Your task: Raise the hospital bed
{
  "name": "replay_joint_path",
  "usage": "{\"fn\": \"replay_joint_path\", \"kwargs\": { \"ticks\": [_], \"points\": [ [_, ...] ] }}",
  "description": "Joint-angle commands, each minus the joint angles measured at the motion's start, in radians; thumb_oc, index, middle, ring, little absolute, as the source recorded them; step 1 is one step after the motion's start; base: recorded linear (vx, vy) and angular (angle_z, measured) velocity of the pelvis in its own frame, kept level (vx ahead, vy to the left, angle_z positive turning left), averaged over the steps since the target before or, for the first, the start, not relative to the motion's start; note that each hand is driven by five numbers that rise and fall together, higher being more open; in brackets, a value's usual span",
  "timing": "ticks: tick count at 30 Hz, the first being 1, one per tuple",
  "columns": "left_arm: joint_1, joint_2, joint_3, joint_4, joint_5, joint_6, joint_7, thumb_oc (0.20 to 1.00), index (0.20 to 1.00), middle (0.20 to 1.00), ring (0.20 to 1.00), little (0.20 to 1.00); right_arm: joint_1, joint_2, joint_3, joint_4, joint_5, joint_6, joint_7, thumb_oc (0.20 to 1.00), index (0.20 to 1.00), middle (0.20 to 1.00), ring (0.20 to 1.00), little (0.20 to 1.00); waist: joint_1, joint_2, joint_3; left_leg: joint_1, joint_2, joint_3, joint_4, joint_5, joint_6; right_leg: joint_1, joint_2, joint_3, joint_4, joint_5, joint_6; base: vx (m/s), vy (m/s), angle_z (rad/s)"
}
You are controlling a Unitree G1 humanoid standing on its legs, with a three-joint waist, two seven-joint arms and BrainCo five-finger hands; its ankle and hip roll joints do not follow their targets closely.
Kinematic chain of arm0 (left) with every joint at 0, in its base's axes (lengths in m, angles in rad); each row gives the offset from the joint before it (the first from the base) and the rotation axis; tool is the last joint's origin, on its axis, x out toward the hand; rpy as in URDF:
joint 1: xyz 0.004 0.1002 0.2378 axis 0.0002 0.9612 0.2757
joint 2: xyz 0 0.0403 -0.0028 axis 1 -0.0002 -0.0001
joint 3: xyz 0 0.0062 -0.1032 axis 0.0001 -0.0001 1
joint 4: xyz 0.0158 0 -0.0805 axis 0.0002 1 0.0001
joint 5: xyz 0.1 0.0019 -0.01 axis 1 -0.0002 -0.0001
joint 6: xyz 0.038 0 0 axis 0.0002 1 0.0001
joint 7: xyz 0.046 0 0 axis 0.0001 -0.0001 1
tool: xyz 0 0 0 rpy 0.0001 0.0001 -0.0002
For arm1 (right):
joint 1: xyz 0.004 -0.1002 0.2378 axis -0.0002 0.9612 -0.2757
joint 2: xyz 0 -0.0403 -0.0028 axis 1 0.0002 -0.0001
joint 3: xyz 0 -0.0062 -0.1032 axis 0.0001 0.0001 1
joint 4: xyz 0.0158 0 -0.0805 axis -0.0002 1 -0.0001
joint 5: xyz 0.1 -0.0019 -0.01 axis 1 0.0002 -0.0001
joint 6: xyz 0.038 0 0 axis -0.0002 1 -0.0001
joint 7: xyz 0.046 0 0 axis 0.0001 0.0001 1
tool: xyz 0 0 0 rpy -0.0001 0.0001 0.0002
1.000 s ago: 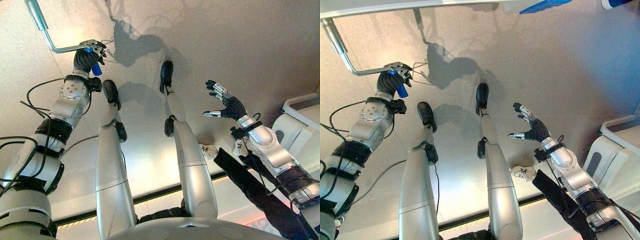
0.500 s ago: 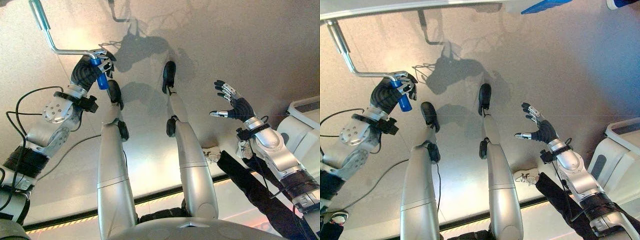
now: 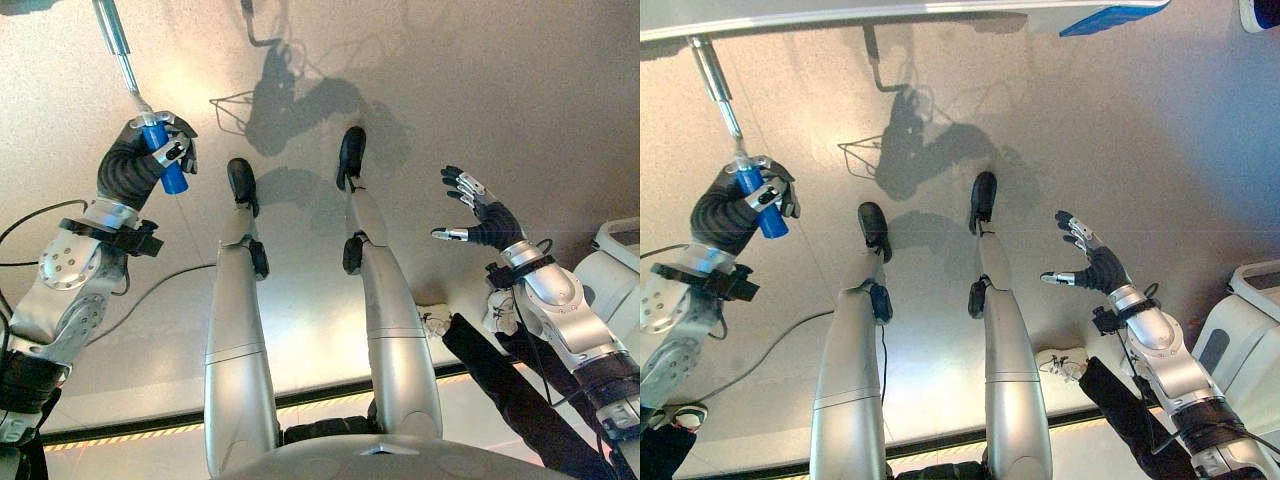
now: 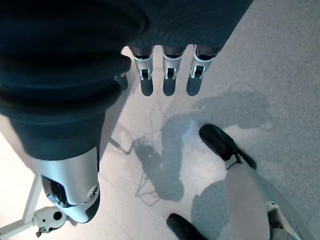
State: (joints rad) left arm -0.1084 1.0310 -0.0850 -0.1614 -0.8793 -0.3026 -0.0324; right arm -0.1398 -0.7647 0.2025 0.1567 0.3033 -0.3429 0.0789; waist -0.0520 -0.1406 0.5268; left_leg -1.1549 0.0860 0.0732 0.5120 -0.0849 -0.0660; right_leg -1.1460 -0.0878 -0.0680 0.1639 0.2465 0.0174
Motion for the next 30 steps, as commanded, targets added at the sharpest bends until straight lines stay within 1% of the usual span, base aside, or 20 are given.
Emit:
{"fn": "replay_joint_path", "kwargs": {
  "ticks": [1, 6, 9, 13, 18, 20, 21, 22, 23, 24, 26, 28, 29, 30],
  "points": [
    [0.085, -0.038, 0.074, -0.059, 0.006, -0.079, -0.008, 0.200, 0.200, 0.200, 0.200, 0.200, 0.068, -0.039, -0.022, -0.043, -0.010, -0.036, 0.010, 1.000, 1.000, 1.000, 1.000, 1.000, -0.012, 0.066, -0.007, 0.089, -0.044, -0.031, -0.168, 0.062, 0.051, 0.074, -0.012, -0.060, 0.110, -0.141, 0.110, 0.00, 0.000, 0.00],
    [0.092, -0.051, 0.078, -0.022, 0.020, -0.078, -0.003, 0.200, 0.200, 0.200, 0.200, 0.200, 0.069, -0.043, -0.024, -0.041, -0.009, -0.039, 0.009, 1.000, 1.000, 1.000, 1.000, 1.000, -0.009, 0.066, -0.007, 0.094, -0.045, -0.031, -0.173, 0.064, 0.051, 0.077, -0.014, -0.061, 0.110, -0.141, 0.110, 0.00, 0.000, 0.00],
    [0.062, -0.070, 0.060, 0.032, 0.036, -0.073, 0.014, 0.200, 0.200, 0.200, 0.200, 0.200, 0.057, -0.043, -0.020, -0.038, -0.010, -0.038, 0.005, 1.000, 1.000, 1.000, 1.000, 1.000, -0.009, 0.062, -0.007, 0.098, -0.046, -0.031, -0.174, 0.065, 0.051, 0.082, -0.015, -0.062, 0.107, -0.143, 0.109, 0.00, 0.000, 0.00],
    [0.037, -0.078, 0.052, 0.060, 0.042, -0.075, 0.017, 0.200, 0.200, 0.200, 0.200, 0.200, 0.050, -0.048, -0.022, -0.039, -0.010, -0.040, 0.000, 1.000, 1.000, 1.000, 1.000, 1.000, -0.011, 0.058, -0.007, 0.094, -0.044, -0.031, -0.170, 0.063, 0.050, 0.079, -0.014, -0.061, 0.108, -0.143, 0.109, 0.00, 0.000, 0.00],
    [-0.014, -0.108, 0.040, 0.109, 0.050, -0.076, 0.042, 0.200, 0.200, 0.200, 0.200, 0.200, 0.045, -0.053, -0.028, -0.040, -0.007, -0.037, -0.002, 1.000, 1.000, 1.000, 1.000, 1.000, -0.014, 0.053, -0.007, 0.091, -0.044, -0.034, -0.170, 0.062, 0.052, 0.077, -0.014, -0.060, 0.104, -0.142, 0.108, 0.00, 0.000, 0.00],
    [-0.066, -0.127, 0.015, 0.178, 0.062, -0.068, 0.058, 0.200, 0.200, 0.200, 0.200, 0.200, 0.027, -0.054, -0.019, -0.031, -0.003, -0.032, -0.004, 1.000, 1.000, 1.000, 1.000, 1.000, -0.019, 0.047, -0.007, 0.088, -0.043, -0.035, -0.169, 0.061, 0.051, 0.073, -0.013, -0.058, 0.106, -0.142, 0.108, 0.00, 0.000, 0.00],
    [-0.069, -0.127, 0.013, 0.179, 0.062, -0.068, 0.058, 0.200, 0.200, 0.200, 0.200, 0.200, 0.027, -0.054, -0.020, -0.030, -0.003, -0.032, -0.004, 1.000, 1.000, 1.000, 1.000, 1.000, -0.018, 0.048, -0.007, 0.088, -0.043, -0.035, -0.169, 0.061, 0.051, 0.072, -0.013, -0.058, 0.106, -0.142, 0.108, 0.00, 0.000, 0.00],
    [-0.120, -0.136, -0.003, 0.230, 0.079, -0.063, 0.074, 0.200, 0.200, 0.200, 0.200, 0.200, 0.012, -0.055, -0.010, -0.024, 0.004, -0.027, -0.003, 1.000, 1.000, 1.000, 1.000, 1.000, -0.023, 0.042, -0.007, 0.086, -0.042, -0.034, -0.168, 0.061, 0.051, 0.071, -0.013, -0.057, 0.104, -0.141, 0.107, 0.00, 0.000, 0.00],
    [-0.123, -0.136, -0.005, 0.232, 0.079, -0.064, 0.074, 0.200, 0.200, 0.200, 0.200, 0.200, 0.012, -0.055, -0.011, -0.023, 0.004, -0.027, -0.003, 1.000, 1.000, 1.000, 1.000, 1.000, -0.022, 0.043, -0.007, 0.086, -0.042, -0.034, -0.168, 0.061, 0.051, 0.070, -0.013, -0.057, 0.104, -0.141, 0.107, 0.00, 0.031, 0.01],
    [-0.176, -0.144, -0.027, 0.265, 0.093, -0.064, 0.091, 0.200, 0.200, 0.200, 0.200, 0.200, -0.004, -0.057, -0.002, -0.021, 0.003, -0.025, -0.005, 1.000, 1.000, 1.000, 1.000, 1.000, -0.027, 0.038, -0.007, 0.083, -0.041, -0.035, -0.169, 0.061, 0.051, 0.068, -0.012, -0.057, 0.103, -0.141, 0.108, 0.00, 0.000, 0.00],
    [-0.204, -0.148, -0.043, 0.287, 0.094, -0.062, 0.098, 0.200, 0.200, 0.200, 0.200, 0.200, -0.011, -0.056, 0.002, -0.018, 0.004, -0.024, -0.007, 1.000, 1.000, 1.000, 1.000, 1.000, -0.028, 0.037, -0.007, 0.082, -0.040, -0.036, -0.169, 0.061, 0.051, 0.067, -0.012, -0.057, 0.100, -0.140, 0.108, 0.00, 0.000, 0.00],
    [-0.242, -0.160, -0.061, 0.321, 0.097, -0.055, 0.101, 0.200, 0.200, 0.200, 0.200, 0.200, -0.019, -0.058, 0.005, -0.019, 0.006, -0.021, -0.009, 1.000, 1.000, 1.000, 1.000, 1.000, -0.034, 0.032, -0.007, 0.078, -0.038, -0.035, -0.165, 0.060, 0.052, 0.063, -0.011, -0.055, 0.103, -0.140, 0.108, 0.00, 0.000, 0.00],
    [-0.288, -0.177, -0.077, 0.365, 0.096, -0.050, 0.117, 0.200, 0.200, 0.200, 0.200, 0.200, -0.036, -0.054, 0.016, -0.015, 0.010, -0.018, -0.009, 1.000, 1.000, 1.000, 1.000, 1.000, -0.038, 0.026, -0.007, 0.075, -0.038, -0.034, -0.163, 0.058, 0.052, 0.063, -0.011, -0.054, 0.101, -0.138, 0.108, 0.00, 0.000, 0.00],
    [-0.291, -0.177, -0.079, 0.366, 0.096, -0.051, 0.117, 0.200, 0.200, 0.200, 0.200, 0.200, -0.036, -0.054, 0.016, -0.014, 0.010, -0.018, -0.009, 1.000, 1.000, 1.000, 1.000, 1.000, -0.038, 0.026, -0.007, 0.075, -0.038, -0.034, -0.162, 0.058, 0.052, 0.062, -0.011, -0.054, 0.101, -0.138, 0.108, 0.00, 0.000, 0.00]
  ]
}}
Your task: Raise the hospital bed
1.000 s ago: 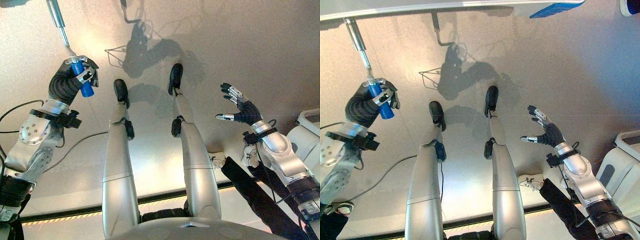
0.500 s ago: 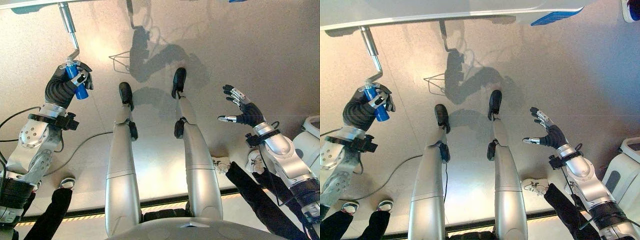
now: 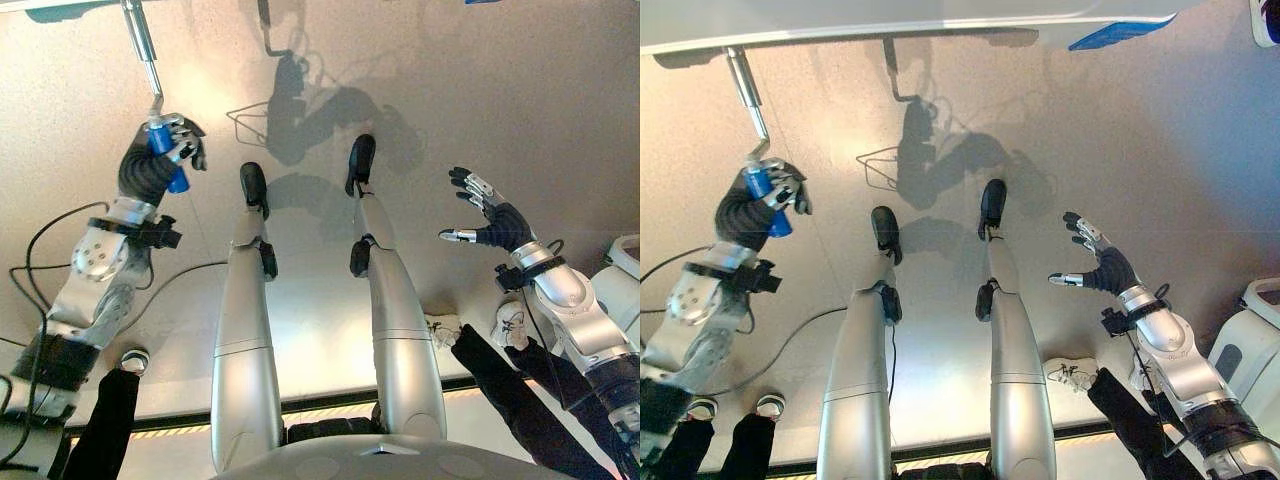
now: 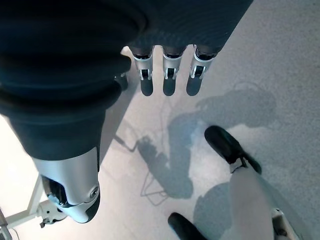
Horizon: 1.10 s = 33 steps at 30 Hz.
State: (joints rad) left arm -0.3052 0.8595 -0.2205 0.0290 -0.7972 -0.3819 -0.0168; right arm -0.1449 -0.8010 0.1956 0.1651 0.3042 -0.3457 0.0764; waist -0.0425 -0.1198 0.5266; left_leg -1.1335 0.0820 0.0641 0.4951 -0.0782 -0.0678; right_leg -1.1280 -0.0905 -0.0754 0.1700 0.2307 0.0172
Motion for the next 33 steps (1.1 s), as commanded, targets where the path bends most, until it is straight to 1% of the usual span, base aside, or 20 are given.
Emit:
{"fn": "replay_joint_path", "kwargs": {
  "ticks": [1, 2, 3, 4, 7, 9, 12, 17, 22, 24, 25, 28, 29, 30, 31, 32, 33],
  "points": [
    [-0.117, -0.015, 0.050, 0.205, 0.017, 0.034, 0.108, 0.200, 0.200, 0.200, 0.200, 0.200, -0.036, -0.017, 0.024, -0.023, 0.011, -0.012, -0.006, 1.000, 1.000, 1.000, 1.000, 1.000, -0.050, 0.002, -0.007, 0.051, -0.034, -0.025, -0.144, 0.050, 0.054, 0.043, -0.008, -0.045, 0.095, -0.122, 0.109, 0.00, 0.000, 0.00],
    [-0.160, -0.025, 0.036, 0.258, 0.020, 0.044, 0.119, 0.200, 0.200, 0.200, 0.200, 0.200, -0.046, -0.016, 0.029, -0.021, 0.013, -0.009, -0.009, 1.000, 1.000, 1.000, 1.000, 1.000, -0.057, -0.002, -0.007, 0.049, -0.032, -0.024, -0.142, 0.048, 0.054, 0.040, -0.008, -0.045, 0.096, -0.121, 0.109, 0.00, 0.000, 0.00],
    [-0.163, -0.025, 0.034, 0.260, 0.019, 0.044, 0.119, 0.200, 0.200, 0.200, 0.200, 0.200, -0.046, -0.016, 0.028, -0.021, 0.013, -0.009, -0.009, 1.000, 1.000, 1.000, 1.000, 1.000, -0.056, -0.002, -0.007, 0.049, -0.032, -0.024, -0.142, 0.048, 0.054, 0.040, -0.008, -0.045, 0.096, -0.121, 0.109, 0.01, 0.046, 0.03],
    [-0.208, -0.030, 0.018, 0.322, 0.022, 0.053, 0.121, 0.200, 0.200, 0.200, 0.200, 0.200, -0.058, -0.011, 0.036, -0.015, 0.017, -0.007, -0.011, 1.000, 1.000, 1.000, 1.000, 1.000, -0.062, -0.005, -0.007, 0.046, -0.030, -0.024, -0.138, 0.047, 0.054, 0.038, -0.006, -0.042, 0.097, -0.120, 0.109, 0.01, 0.027, 0.04],
    [-0.248, -0.030, 0.004, 0.361, 0.028, 0.058, 0.127, 0.200, 0.200, 0.200, 0.200, 0.200, -0.063, -0.011, 0.039, -0.017, 0.021, -0.004, -0.010, 1.000, 1.000, 1.000, 1.000, 1.000, -0.067, -0.011, -0.007, 0.044, -0.028, -0.022, -0.135, 0.045, 0.054, 0.036, -0.005, -0.041, 0.095, -0.120, 0.109, 0.01, 0.024, 0.03],
    [-0.301, -0.039, -0.020, 0.435, 0.026, 0.072, 0.129, 0.200, 0.200, 0.200, 0.200, 0.200, -0.073, -0.011, 0.049, -0.018, 0.030, 0.000, -0.004, 1.000, 1.000, 1.000, 1.000, 1.000, -0.076, -0.020, -0.007, 0.039, -0.028, -0.022, -0.128, 0.040, 0.055, 0.035, -0.004, -0.040, 0.092, -0.118, 0.111, 0.00, 0.010, -0.02],
    [-0.337, -0.048, -0.034, 0.474, 0.031, 0.079, 0.139, 0.200, 0.200, 0.200, 0.200, 0.200, -0.072, -0.011, 0.051, -0.018, 0.039, 0.002, 0.000, 1.000, 1.000, 1.000, 1.000, 1.000, -0.083, -0.024, -0.007, 0.035, -0.027, -0.021, -0.123, 0.036, 0.056, 0.032, -0.003, -0.040, 0.091, -0.116, 0.111, 0.00, 0.013, -0.01],
    [-0.348, -0.052, -0.037, 0.491, 0.034, 0.080, 0.143, 0.200, 0.200, 0.200, 0.200, 0.200, -0.070, -0.007, 0.057, -0.017, 0.046, 0.003, 0.004, 1.000, 1.000, 1.000, 1.000, 1.000, -0.085, -0.026, -0.007, 0.034, -0.029, -0.020, -0.122, 0.035, 0.056, 0.031, -0.002, -0.039, 0.088, -0.116, 0.113, 0.01, 0.016, -0.09],
    [-0.320, -0.043, -0.031, 0.456, 0.037, 0.076, 0.143, 0.200, 0.200, 0.200, 0.200, 0.200, -0.071, -0.002, 0.059, -0.017, 0.042, 0.004, 0.003, 1.000, 1.000, 1.000, 1.000, 1.000, -0.082, -0.024, -0.007, 0.032, -0.031, -0.020, -0.116, 0.033, 0.058, 0.032, -0.002, -0.038, 0.092, -0.118, 0.110, 0.00, 0.007, -0.02],
    [-0.274, -0.016, -0.023, 0.391, 0.052, 0.069, 0.135, 0.200, 0.200, 0.200, 0.200, 0.200, -0.061, -0.004, 0.053, -0.021, 0.039, 0.002, 0.004, 1.000, 1.000, 1.000, 1.000, 1.000, -0.075, -0.021, -0.007, 0.035, -0.032, -0.019, -0.121, 0.035, 0.058, 0.036, -0.003, -0.038, 0.087, -0.118, 0.109, 0.00, 0.000, 0.00],
    [-0.271, -0.016, -0.021, 0.389, 0.053, 0.070, 0.135, 0.200, 0.200, 0.200, 0.200, 0.200, -0.061, -0.004, 0.054, -0.021, 0.039, 0.002, 0.004, 1.000, 1.000, 1.000, 1.000, 1.000, -0.076, -0.021, -0.007, 0.036, -0.032, -0.019, -0.121, 0.035, 0.058, 0.036, -0.003, -0.038, 0.087, -0.118, 0.109, 0.00, 0.000, 0.00],
    [-0.191, 0.011, 0.007, 0.282, 0.053, 0.057, 0.123, 0.200, 0.200, 0.200, 0.200, 0.200, -0.045, -0.009, 0.041, -0.025, 0.032, 0.001, 0.005, 1.000, 1.000, 1.000, 1.000, 1.000, -0.067, -0.015, -0.007, 0.036, -0.035, -0.020, -0.119, 0.034, 0.060, 0.036, -0.003, -0.038, 0.090, -0.118, 0.109, 0.00, 0.000, 0.00],
    [-0.138, 0.027, 0.027, 0.214, 0.033, 0.048, 0.106, 0.200, 0.200, 0.200, 0.200, 0.200, -0.034, -0.012, 0.029, -0.027, 0.031, 0.000, 0.004, 1.000, 1.000, 1.000, 1.000, 1.000, -0.060, -0.008, -0.007, 0.034, -0.037, -0.018, -0.119, 0.035, 0.060, 0.032, -0.004, -0.039, 0.093, -0.119, 0.109, 0.00, 0.000, 0.00],
    [-0.133, 0.027, 0.030, 0.211, 0.034, 0.049, 0.106, 0.200, 0.200, 0.200, 0.200, 0.200, -0.034, -0.012, 0.030, -0.028, 0.030, 0.001, 0.004, 1.000, 1.000, 1.000, 1.000, 1.000, -0.062, -0.008, -0.007, 0.034, -0.037, -0.018, -0.119, 0.035, 0.060, 0.033, -0.004, -0.039, 0.093, -0.119, 0.109, 0.00, 0.000, 0.00],
    [-0.079, 0.042, 0.057, 0.146, 0.021, 0.038, 0.094, 0.200, 0.200, 0.200, 0.200, 0.200, -0.018, -0.014, 0.018, -0.035, 0.028, -0.002, 0.006, 1.000, 1.000, 1.000, 1.000, 1.000, -0.053, -0.001, -0.007, 0.035, -0.040, -0.018, -0.121, 0.035, 0.061, 0.031, -0.004, -0.039, 0.096, -0.121, 0.109, 0.00, 0.000, 0.00],
    [-0.073, 0.042, 0.061, 0.142, 0.021, 0.039, 0.094, 0.200, 0.200, 0.200, 0.200, 0.200, -0.018, -0.014, 0.020, -0.036, 0.028, -0.002, 0.006, 1.000, 1.000, 1.000, 1.000, 1.000, -0.055, -0.002, -0.007, 0.036, -0.040, -0.018, -0.121, 0.035, 0.061, 0.032, -0.004, -0.039, 0.096, -0.121, 0.109, 0.00, 0.000, 0.00],
    [-0.022, 0.050, 0.088, 0.080, 0.018, 0.031, 0.089, 0.200, 0.200, 0.200, 0.200, 0.200, -0.003, -0.017, 0.010, -0.042, 0.024, -0.003, 0.007, 1.000, 1.000, 1.000, 1.000, 1.000, -0.047, 0.004, -0.007, 0.039, -0.043, -0.019, -0.124, 0.035, 0.061, 0.035, -0.005, -0.041, 0.095, -0.123, 0.108, 0.00, 0.000, 0.00]
  ]
}}
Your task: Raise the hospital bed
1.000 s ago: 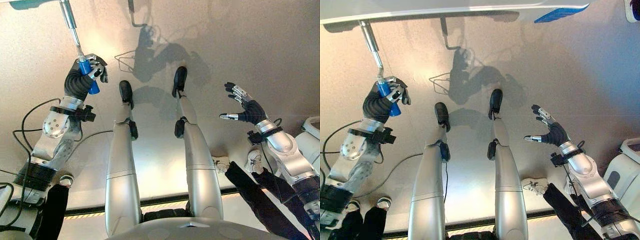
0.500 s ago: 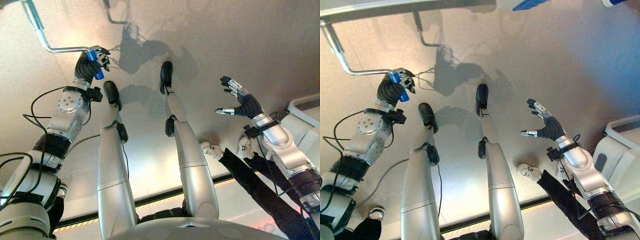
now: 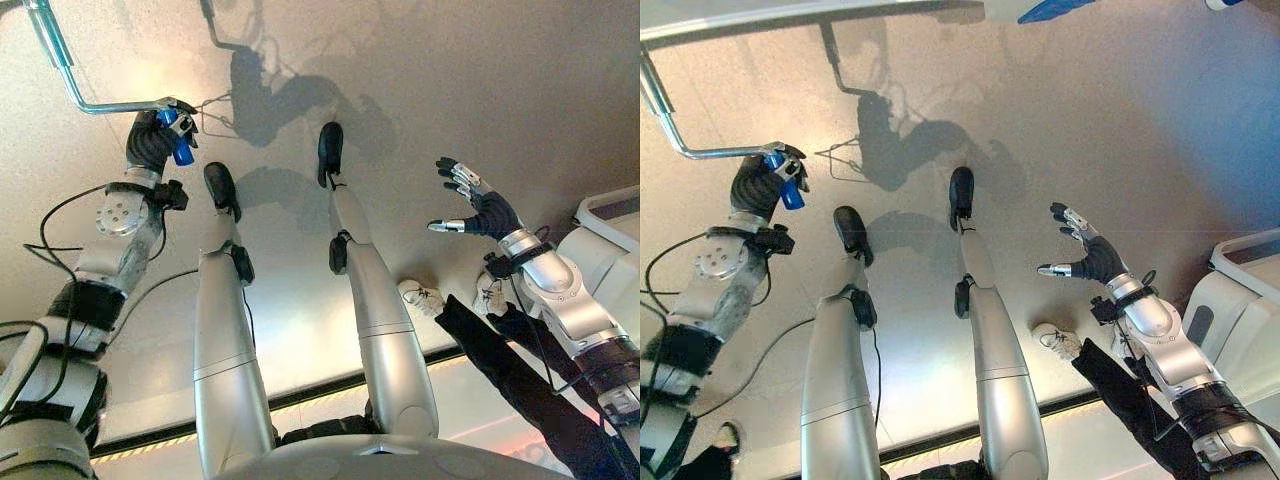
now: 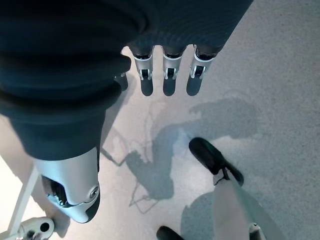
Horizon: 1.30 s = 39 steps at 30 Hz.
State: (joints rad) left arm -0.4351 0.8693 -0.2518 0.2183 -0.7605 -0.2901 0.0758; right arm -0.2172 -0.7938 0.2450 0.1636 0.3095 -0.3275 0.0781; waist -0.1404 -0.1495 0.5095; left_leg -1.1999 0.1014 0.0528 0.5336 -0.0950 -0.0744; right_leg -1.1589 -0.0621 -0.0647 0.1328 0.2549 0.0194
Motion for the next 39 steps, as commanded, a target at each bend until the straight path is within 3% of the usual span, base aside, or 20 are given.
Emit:
{"fn": "replay_joint_path", "kwargs": {
  "ticks": [1, 6, 16, 28, 39],
  "points": [
    [0.111, 0.040, 0.122, -0.112, -0.019, -0.060, -0.003, 0.200, 0.200, 0.200, 0.200, 0.200, 0.069, -0.024, -0.038, -0.041, 0.018, -0.021, 0.006, 1.000, 1.000, 1.000, 1.000, 1.000, 0.050, 0.034, 0.011, 0.106, -0.063, -0.007, -0.163, 0.052, 0.068, 0.067, -0.033, -0.052, 0.132, -0.147, 0.106, 0.00, 0.000, 0.00],
    [0.243, 0.070, 0.179, -0.269, -0.041, -0.069, -0.037, 0.200, 0.200, 0.200, 0.200, 0.200, 0.099, -0.033, -0.058, -0.059, 0.008, -0.023, 0.013, 1.000, 1.000, 1.000, 1.000, 1.000, 0.064, 0.046, 0.011, 0.106, -0.068, -0.012, -0.170, 0.057, 0.069, 0.067, -0.036, -0.054, 0.132, -0.147, 0.106, 0.00, 0.000, 0.00],
    [0.378, 0.096, 0.240, -0.376, -0.055, -0.077, -0.059, 0.200, 0.200, 0.200, 0.200, 0.200, 0.138, -0.037, -0.070, -0.069, -0.005, -0.029, 0.023, 1.000, 1.000, 1.000, 1.000, 1.000, 0.077, 0.055, 0.011, 0.111, -0.070, -0.015, -0.174, 0.061, 0.069, 0.070, -0.042, -0.060, 0.140, -0.149, 0.108, 0.00, 0.000, 0.00],
    [0.508, 0.083, 0.309, -0.348, -0.052, -0.069, -0.072, 0.200, 0.200, 0.200, 0.200, 0.200, 0.173, -0.031, -0.086, -0.069, -0.010, -0.035, 0.031, 1.000, 1.000, 1.000, 1.000, 1.000, 0.093, 0.071, 0.011, 0.121, -0.072, -0.013, -0.176, 0.062, 0.070, 0.074, -0.047, -0.061, 0.149, -0.155, 0.105, 0.00, 0.001, 0.00],
    [0.507, 0.065, 0.348, -0.250, -0.056, -0.063, -0.055, 0.200, 0.200, 0.200, 0.200, 0.200, 0.178, -0.034, -0.103, -0.070, -0.003, -0.035, 0.033, 1.000, 1.000, 1.000, 1.000, 1.000, 0.093, 0.074, 0.011, 0.118, -0.069, -0.013, -0.176, 0.065, 0.069, 0.073, -0.049, -0.061, 0.147, -0.154, 0.106, 0.00, 0.000, 0.00]
  ]
}}
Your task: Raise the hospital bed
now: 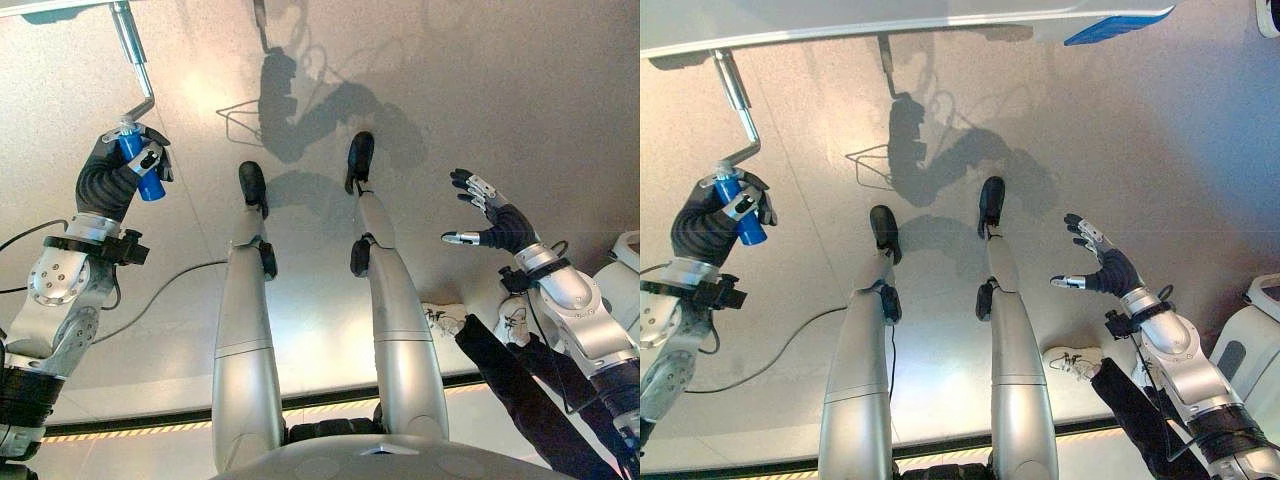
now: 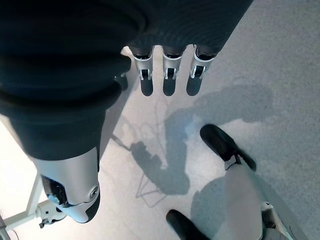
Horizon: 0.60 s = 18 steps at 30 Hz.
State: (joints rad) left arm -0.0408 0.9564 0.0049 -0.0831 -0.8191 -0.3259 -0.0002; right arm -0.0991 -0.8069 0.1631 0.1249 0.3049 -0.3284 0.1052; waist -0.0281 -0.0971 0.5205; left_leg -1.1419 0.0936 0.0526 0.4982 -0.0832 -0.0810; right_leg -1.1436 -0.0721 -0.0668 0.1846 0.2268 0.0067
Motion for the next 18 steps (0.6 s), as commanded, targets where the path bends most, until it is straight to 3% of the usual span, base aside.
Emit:
{"fn": "replay_joint_path", "kwargs": {
  "ticks": [1, 7, 18],
  "points": [
    [0.110, -0.028, 0.096, 0.066, 0.003, -0.025, 0.024, 0.200, 0.200, 0.200, 0.200, 0.200, 0.061, -0.024, -0.026, -0.031, 0.004, -0.034, 0.008, 1.000, 1.000, 1.000, 1.000, 1.000, -0.019, 0.020, 0.000, 0.059, -0.063, -0.014, -0.139, 0.053, 0.076, 0.057, -0.039, -0.058, 0.095, -0.125, 0.119, 0.00, 0.000, 0.00],
    [0.053, -0.043, 0.071, 0.139, 0.006, -0.015, 0.030, 0.200, 0.200, 0.200, 0.200, 0.200, 0.045, -0.026, -0.020, -0.024, 0.006, -0.029, 0.007, 1.000, 1.000, 1.000, 1.000, 1.000, -0.022, 0.016, 0.000, 0.060, -0.061, -0.014, -0.137, 0.052, 0.075, 0.058, -0.039, -0.057, 0.098, -0.125, 0.118, 0.00, 0.000, 0.00],
    [-0.336, -0.082, -0.090, 0.490, 0.016, 0.024, 0.098, 0.200, 0.200, 0.200, 0.200, 0.200, -0.070, -0.029, 0.049, 0.008, 0.034, -0.008, 0.002, 1.000, 1.000, 1.000, 1.000, 1.000, -0.056, -0.020, 0.000, 0.055, -0.051, -0.014, -0.123, 0.046, 0.072, 0.058, -0.034, -0.051, 0.090, -0.120, 0.118, 0.00, 0.005, 0.00]
  ]
}}
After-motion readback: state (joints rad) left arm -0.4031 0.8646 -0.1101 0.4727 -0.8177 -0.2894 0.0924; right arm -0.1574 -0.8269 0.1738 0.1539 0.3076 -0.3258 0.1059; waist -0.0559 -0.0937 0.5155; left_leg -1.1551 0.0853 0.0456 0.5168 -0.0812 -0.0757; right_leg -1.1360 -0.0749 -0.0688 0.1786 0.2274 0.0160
